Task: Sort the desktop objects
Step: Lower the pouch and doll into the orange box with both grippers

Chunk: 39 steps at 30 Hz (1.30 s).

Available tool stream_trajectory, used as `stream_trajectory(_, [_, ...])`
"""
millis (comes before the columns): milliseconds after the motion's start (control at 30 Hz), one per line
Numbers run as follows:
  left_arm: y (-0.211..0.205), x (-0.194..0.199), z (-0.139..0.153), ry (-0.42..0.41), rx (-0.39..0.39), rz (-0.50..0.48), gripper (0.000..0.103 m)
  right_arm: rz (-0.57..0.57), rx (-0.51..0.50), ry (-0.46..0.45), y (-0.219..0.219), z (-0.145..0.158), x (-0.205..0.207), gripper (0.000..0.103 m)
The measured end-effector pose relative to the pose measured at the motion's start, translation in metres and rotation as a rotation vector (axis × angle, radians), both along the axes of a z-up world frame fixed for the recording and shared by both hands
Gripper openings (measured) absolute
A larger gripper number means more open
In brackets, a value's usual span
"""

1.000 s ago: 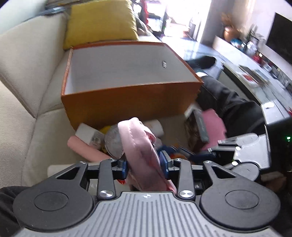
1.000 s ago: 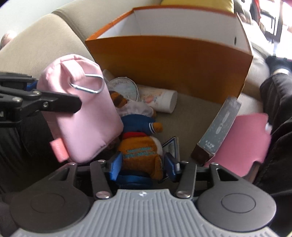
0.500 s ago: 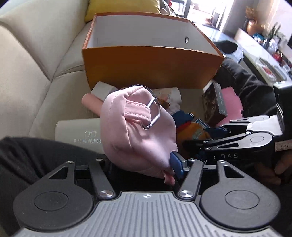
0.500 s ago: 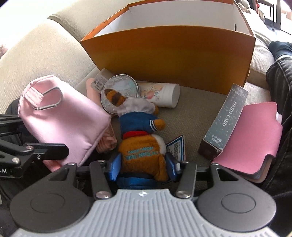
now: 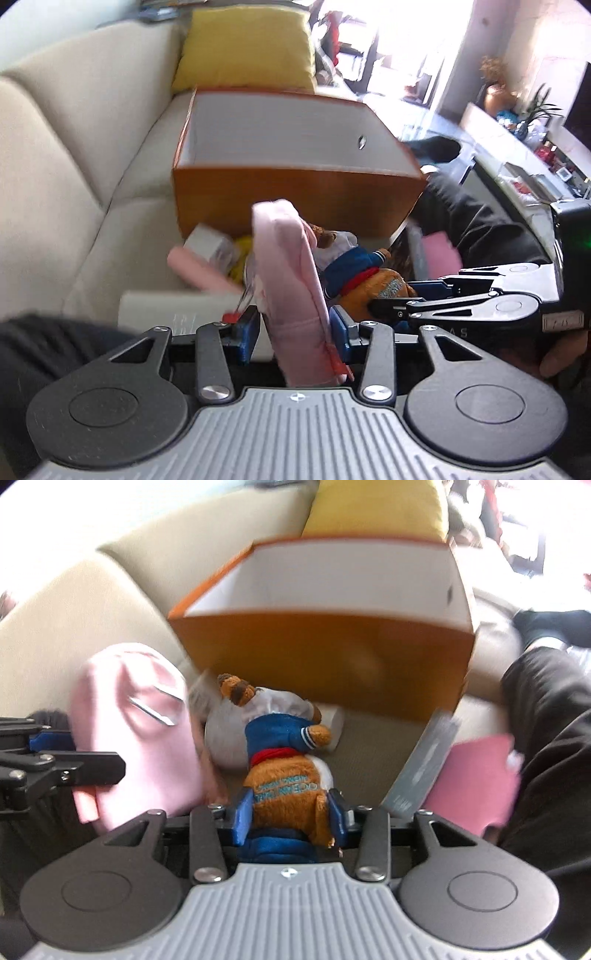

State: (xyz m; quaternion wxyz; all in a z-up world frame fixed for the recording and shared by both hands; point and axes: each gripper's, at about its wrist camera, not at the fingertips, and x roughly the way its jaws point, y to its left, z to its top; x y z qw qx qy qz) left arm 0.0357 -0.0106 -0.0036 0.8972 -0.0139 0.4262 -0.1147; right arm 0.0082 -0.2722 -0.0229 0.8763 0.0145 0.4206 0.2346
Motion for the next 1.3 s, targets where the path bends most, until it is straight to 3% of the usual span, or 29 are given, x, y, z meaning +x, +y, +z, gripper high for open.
stream_trajectory(267, [-0.015, 0.021, -0.004, -0.035, -0.015, -0.012, 0.029, -0.049, 0.059, -0.053, -0.011, 0.034, 0.001, 0.044])
stream_trajectory(533, [-0.021, 0.04, 0.039, -0.16, -0.083, -0.038, 0.028, -0.097, 0.077, -0.111, -0.024, 0.083, 0.033, 0.044])
stream_trajectory(800, [-0.029, 0.1, 0.071, -0.243, -0.155, -0.047, 0.027, -0.204, 0.073, -0.113, -0.039, 0.115, 0.101, 0.044])
stream_trajectory(900, [-0.035, 0.132, 0.064, -0.233, -0.154, -0.037, 0.027, -0.242, 0.036, -0.08, -0.04, 0.113, 0.138, 0.044])
stream_trajectory(1033, [-0.042, 0.169, 0.035, -0.164, -0.162, -0.045, 0.027, -0.277, -0.024, 0.03, -0.038, 0.091, 0.177, 0.044])
stream_trajectory(1300, [-0.057, 0.201, -0.023, -0.016, -0.18, -0.086, 0.026, -0.298, -0.124, 0.16, -0.034, 0.049, 0.202, 0.045])
